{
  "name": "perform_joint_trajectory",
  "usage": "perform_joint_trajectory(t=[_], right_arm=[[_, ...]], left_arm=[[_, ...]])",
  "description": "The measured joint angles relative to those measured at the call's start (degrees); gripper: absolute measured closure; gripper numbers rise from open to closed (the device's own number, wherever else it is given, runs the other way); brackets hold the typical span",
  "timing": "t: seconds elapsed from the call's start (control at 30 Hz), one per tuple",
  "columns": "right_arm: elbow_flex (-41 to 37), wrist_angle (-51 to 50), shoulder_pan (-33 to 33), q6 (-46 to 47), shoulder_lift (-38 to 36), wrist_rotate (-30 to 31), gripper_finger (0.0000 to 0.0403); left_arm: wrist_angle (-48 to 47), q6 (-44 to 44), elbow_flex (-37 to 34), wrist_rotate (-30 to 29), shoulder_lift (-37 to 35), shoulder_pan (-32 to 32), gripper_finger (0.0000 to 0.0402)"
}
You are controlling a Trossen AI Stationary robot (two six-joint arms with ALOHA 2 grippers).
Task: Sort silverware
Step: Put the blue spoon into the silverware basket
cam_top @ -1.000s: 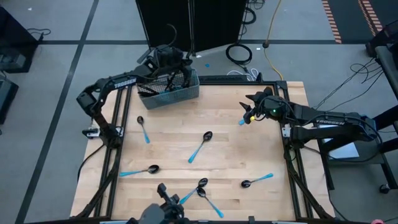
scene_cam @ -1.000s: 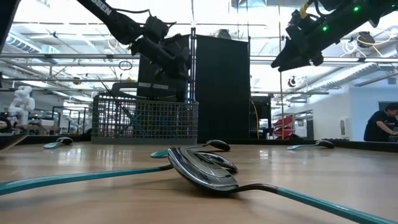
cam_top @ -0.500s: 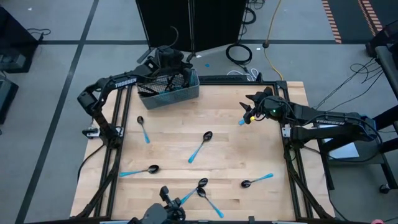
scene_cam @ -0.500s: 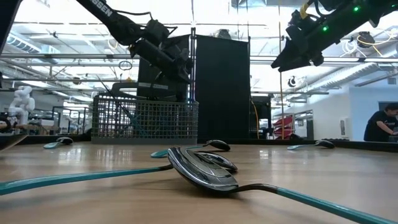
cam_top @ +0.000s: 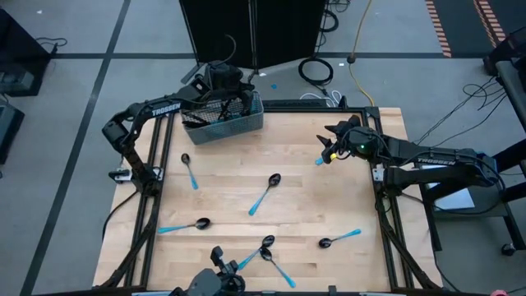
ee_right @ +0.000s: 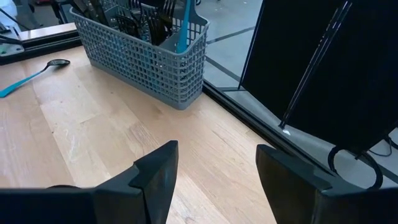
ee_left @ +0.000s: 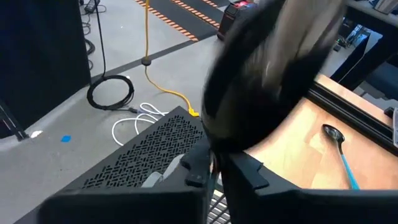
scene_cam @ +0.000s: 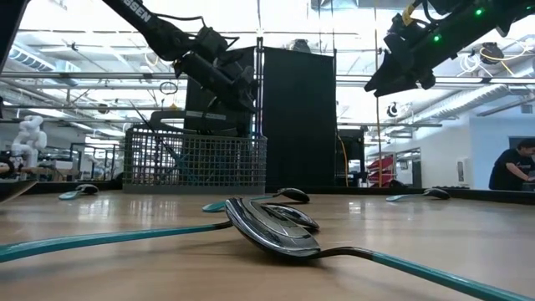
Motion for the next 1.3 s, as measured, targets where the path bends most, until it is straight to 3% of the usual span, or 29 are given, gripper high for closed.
perform_joint_trajectory(t=[0.3,0.63,0.9,1.07,1.3], right_arm=[[0.0,0.0,0.0,0.0,0.0,0.0,0.0193],[0.0,-0.1,0.0,-0.4,0.0,0.0,0.0193],[0.0,-1.9,0.0,0.1,0.0,-0.4,0.0193],[0.0,-6.6,-1.6,6.9,0.3,-2.5,0.0193],[0.0,-11.5,-6.7,14.2,4.3,-3.3,0.0193]], left_arm=[[-0.2,0.1,0.0,-0.4,0.0,0.0,0.0309],[-3.3,6.5,0.0,-0.4,-3.2,0.4,0.0306],[-3.5,10.7,0.0,0.2,-11.7,-0.1,0.0306],[-6.5,11.1,-0.3,3.7,-17.6,-4.6,0.0306],[-4.7,12.3,-8.5,4.2,-23.0,-16.2,0.0306]])
